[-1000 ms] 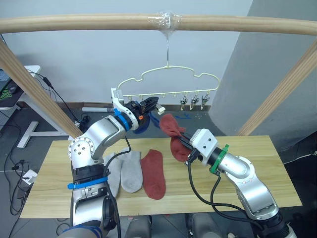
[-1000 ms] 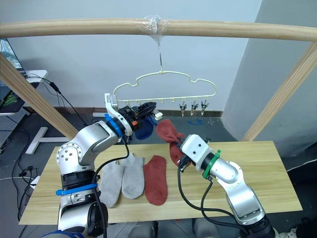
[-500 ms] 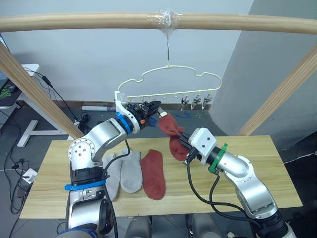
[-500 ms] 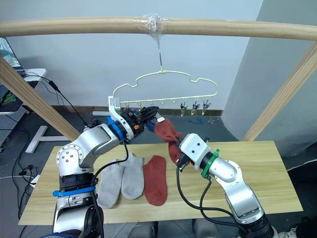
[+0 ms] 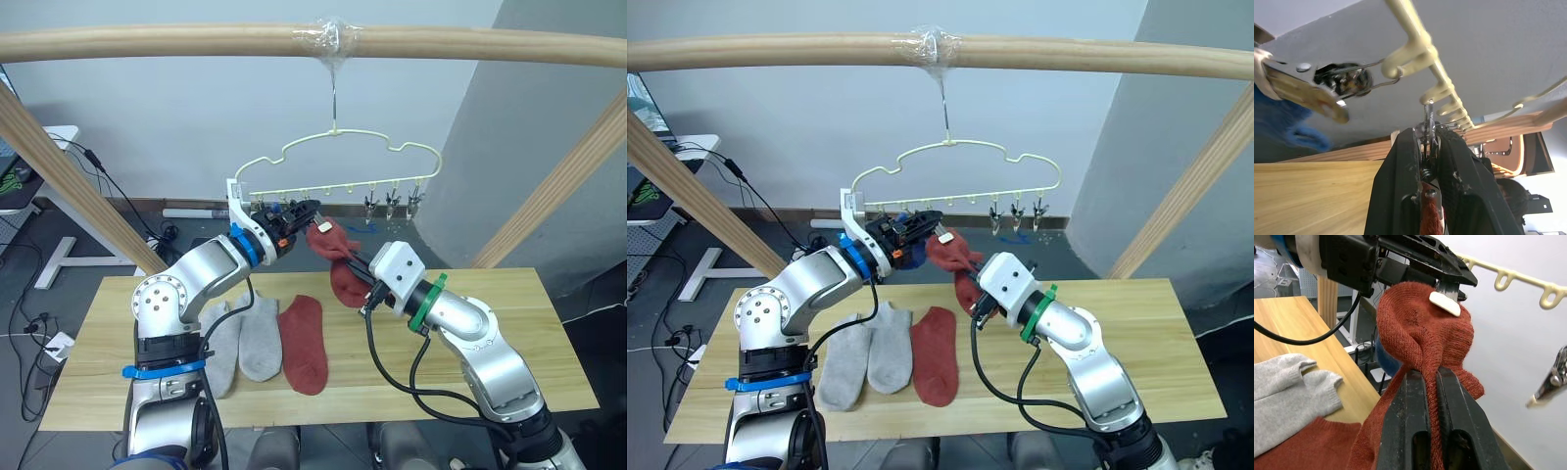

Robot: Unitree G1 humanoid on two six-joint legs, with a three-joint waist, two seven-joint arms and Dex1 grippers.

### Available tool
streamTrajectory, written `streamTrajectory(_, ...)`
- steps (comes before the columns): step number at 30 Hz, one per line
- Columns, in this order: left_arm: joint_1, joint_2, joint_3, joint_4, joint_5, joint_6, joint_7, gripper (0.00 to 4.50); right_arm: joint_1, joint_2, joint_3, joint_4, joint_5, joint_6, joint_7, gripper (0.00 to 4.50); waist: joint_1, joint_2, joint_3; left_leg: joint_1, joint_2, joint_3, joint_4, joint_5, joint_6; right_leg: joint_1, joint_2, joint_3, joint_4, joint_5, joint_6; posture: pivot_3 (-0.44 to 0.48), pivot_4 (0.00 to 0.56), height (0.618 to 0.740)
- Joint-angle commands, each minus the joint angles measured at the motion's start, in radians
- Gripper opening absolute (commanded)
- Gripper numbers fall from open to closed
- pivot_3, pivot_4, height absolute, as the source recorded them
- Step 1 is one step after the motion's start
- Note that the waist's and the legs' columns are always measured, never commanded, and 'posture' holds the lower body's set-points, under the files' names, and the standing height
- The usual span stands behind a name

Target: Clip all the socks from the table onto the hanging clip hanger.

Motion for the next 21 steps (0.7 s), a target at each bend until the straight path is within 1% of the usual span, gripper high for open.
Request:
streamTrajectory(1, 0.004, 0.005, 0.001, -0.047, 0.013, -0.021, -0.037, 0.94, -0.001, 0.000, -0.011, -0.028, 0.014, -0.002, -0.002, 0.00, 0.000, 0.000, 0.000, 0.000, 0.000, 0.000, 0.000, 0.000, 0.000, 0.000, 0.000, 0.000, 0.000, 0.000, 0.000, -0.003, 0.196, 0.740)
streamTrajectory(2, 0.004, 0.003, 0.005, -0.046, 0.005, -0.024, -0.037, 1.13, -0.002, -0.001, -0.012, -0.028, 0.016, -0.001, -0.002, 0.00, 0.000, 0.000, 0.000, 0.000, 0.000, 0.000, 0.000, 0.000, 0.000, 0.000, 0.000, 0.000, 0.000, 0.000, 0.000, 0.000, 0.198, 0.740)
streamTrajectory(3, 0.004, 0.002, 0.006, -0.046, -0.002, -0.026, -0.037, 1.50, -0.002, -0.002, -0.013, -0.028, 0.018, 0.000, -0.002, 0.00, 0.000, 0.000, 0.000, 0.000, 0.000, 0.000, 0.000, 0.000, 0.000, 0.000, 0.000, 0.000, 0.000, 0.000, 0.000, 0.000, 0.198, 0.740)
streamTrajectory(4, 0.003, 0.001, 0.008, -0.046, -0.012, -0.029, -0.036, 1.75, -0.003, -0.002, -0.014, -0.027, 0.020, 0.001, -0.004, 0.00, 0.000, 0.000, 0.000, 0.000, 0.000, 0.000, 0.000, 0.000, 0.000, 0.000, 0.000, 0.000, 0.000, 0.000, 0.000, 0.000, 0.198, 0.740)
streamTrajectory(8, 0.003, 0.026, 0.015, -0.059, -0.037, -0.020, -0.044, 3.00, -0.001, -0.003, -0.014, 0.002, 0.018, -0.005, -0.008, 0.00, 0.001, 0.000, 0.000, 0.000, 0.000, 0.000, 0.000, 0.000, 0.000, 0.000, 0.000, 0.000, 0.000, 0.000, 0.000, 0.009, 0.199, 0.740)
streamTrajectory(11, 0.020, 0.062, 0.013, -0.103, -0.099, 0.000, -0.048, 3.84, -0.001, 0.009, -0.023, 0.033, 0.025, -0.010, -0.019, 0.00, -0.001, 0.000, 0.000, 0.000, 0.000, 0.000, 0.000, 0.000, 0.000, 0.000, 0.000, 0.000, 0.000, 0.000, 0.000, 0.009, 0.199, 0.740)
streamTrajectory(12, 0.030, 0.075, 0.013, -0.118, -0.126, -0.003, -0.036, 4.19, -0.004, 0.006, -0.023, 0.046, 0.021, -0.020, -0.019, 0.00, -0.001, 0.000, 0.000, 0.000, 0.000, 0.000, 0.000, 0.000, 0.000, 0.000, 0.000, 0.000, 0.000, 0.000, 0.000, 0.015, 0.198, 0.740)
streamTrajectory(13, 0.037, 0.084, 0.011, -0.127, -0.143, -0.009, -0.028, 4.45, -0.006, 0.004, -0.023, 0.055, 0.018, -0.028, -0.018, 0.00, 0.000, 0.000, 0.000, 0.000, 0.000, 0.000, 0.000, 0.000, 0.000, 0.000, 0.000, 0.000, 0.000, 0.000, 0.000, 0.015, 0.198, 0.740)
streamTrajectory(14, 0.057, 0.116, 0.007, -0.150, -0.162, 0.006, -0.031, 4.49, -0.012, 0.009, -0.031, 0.073, 0.022, -0.032, -0.023, 0.00, 0.000, 0.000, 0.000, 0.000, 0.000, 0.000, 0.000, 0.000, 0.000, 0.000, 0.000, 0.000, 0.000, 0.000, 0.000, 0.023, 0.197, 0.740)
streamTrajectory(16, 0.130, 0.220, 0.008, -0.207, -0.159, 0.064, -0.062, 4.49, -0.035, 0.028, -0.050, 0.130, 0.032, -0.042, -0.036, 0.00, -0.005, 0.000, 0.000, 0.000, 0.000, 0.000, 0.000, 0.000, 0.000, 0.000, 0.000, 0.000, 0.000, 0.000, 0.000, 0.036, 0.198, 0.740)
streamTrajectory(17, 0.174, 0.274, 0.002, -0.241, -0.078, 0.082, -0.099, 4.50, -0.046, 0.044, -0.059, 0.159, 0.037, -0.048, -0.047, 0.28, -0.009, 0.000, 0.000, 0.001, 0.001, 0.001, -0.001, 0.000, 0.000, -0.001, 0.000, 0.001, 0.000, 0.000, 0.000, 0.049, 0.197, 0.740)
streamTrajectory(18, 0.214, 0.317, -0.007, -0.272, 0.030, 0.072, -0.143, 4.50, -0.050, 0.060, -0.067, 0.175, 0.056, -0.044, -0.043, 0.59, -0.009, 0.001, 0.000, 0.001, 0.001, 0.001, -0.002, 0.000, 0.000, -0.001, 0.000, 0.001, 0.001, 0.000, 0.000, 0.060, 0.197, 0.740)
streamTrajectory(20, 0.259, 0.373, -0.031, -0.315, 0.169, 0.052, -0.210, 4.50, -0.051, 0.079, -0.071, 0.196, 0.072, -0.041, -0.038, 1.20, -0.002, 0.002, 0.001, 0.002, 0.001, 0.001, -0.003, 0.000, 0.000, -0.001, 0.001, 0.001, 0.001, -0.001, -0.001, 0.069, 0.197, 0.740)
streamTrajectory(21, 0.274, 0.394, -0.045, -0.346, 0.239, 0.030, -0.241, 4.50, -0.045, 0.103, -0.087, 0.204, 0.082, -0.011, -0.064, 1.54, 0.002, 0.002, 0.001, 0.002, 0.001, 0.001, -0.003, 0.000, 0.000, -0.001, 0.001, 0.001, 0.001, -0.001, -0.001, 0.079, 0.196, 0.740)
